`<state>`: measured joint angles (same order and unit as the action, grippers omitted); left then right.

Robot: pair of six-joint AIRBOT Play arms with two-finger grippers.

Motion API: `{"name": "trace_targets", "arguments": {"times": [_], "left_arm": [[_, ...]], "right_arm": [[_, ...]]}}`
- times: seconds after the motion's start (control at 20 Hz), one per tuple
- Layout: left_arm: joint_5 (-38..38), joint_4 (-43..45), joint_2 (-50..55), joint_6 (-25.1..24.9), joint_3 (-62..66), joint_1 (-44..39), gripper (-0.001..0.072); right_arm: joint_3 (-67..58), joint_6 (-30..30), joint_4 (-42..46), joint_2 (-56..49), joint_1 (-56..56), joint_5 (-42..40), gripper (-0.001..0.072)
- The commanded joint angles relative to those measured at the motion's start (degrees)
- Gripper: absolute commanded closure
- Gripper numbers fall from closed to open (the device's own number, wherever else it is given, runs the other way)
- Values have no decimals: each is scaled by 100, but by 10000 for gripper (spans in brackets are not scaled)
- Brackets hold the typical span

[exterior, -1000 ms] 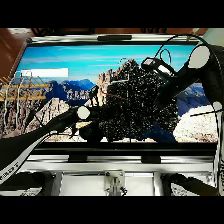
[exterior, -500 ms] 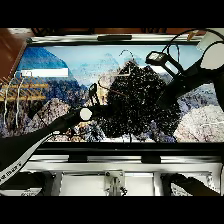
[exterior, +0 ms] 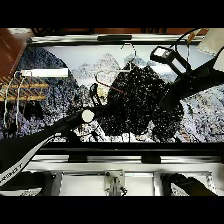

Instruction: Fold the shirts.

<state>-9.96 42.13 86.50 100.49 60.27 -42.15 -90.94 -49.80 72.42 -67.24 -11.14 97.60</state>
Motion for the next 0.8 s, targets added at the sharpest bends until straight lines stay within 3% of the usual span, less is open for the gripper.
{"name": "trace_targets", "arguments": {"times": [0.0,0.1,0.3,0.4,0.75], "left_arm": [[-20,-4,-175,-612,2,282,656],[-413,50,-426,-1003,2,999,656],[-1303,46,-831,-1012,2,2345,656],[-1327,46,-966,-1255,4,2551,656],[-1316,-256,-1119,-1290,125,2529,656]], "right_arm": [[-2,-188,-50,72,-7,160,649],[-2,-291,-74,236,-4,321,649],[0,-341,-85,498,-7,295,650],[0,-363,-219,490,-7,297,650],[0,-439,-761,492,-11,352,650]]}}
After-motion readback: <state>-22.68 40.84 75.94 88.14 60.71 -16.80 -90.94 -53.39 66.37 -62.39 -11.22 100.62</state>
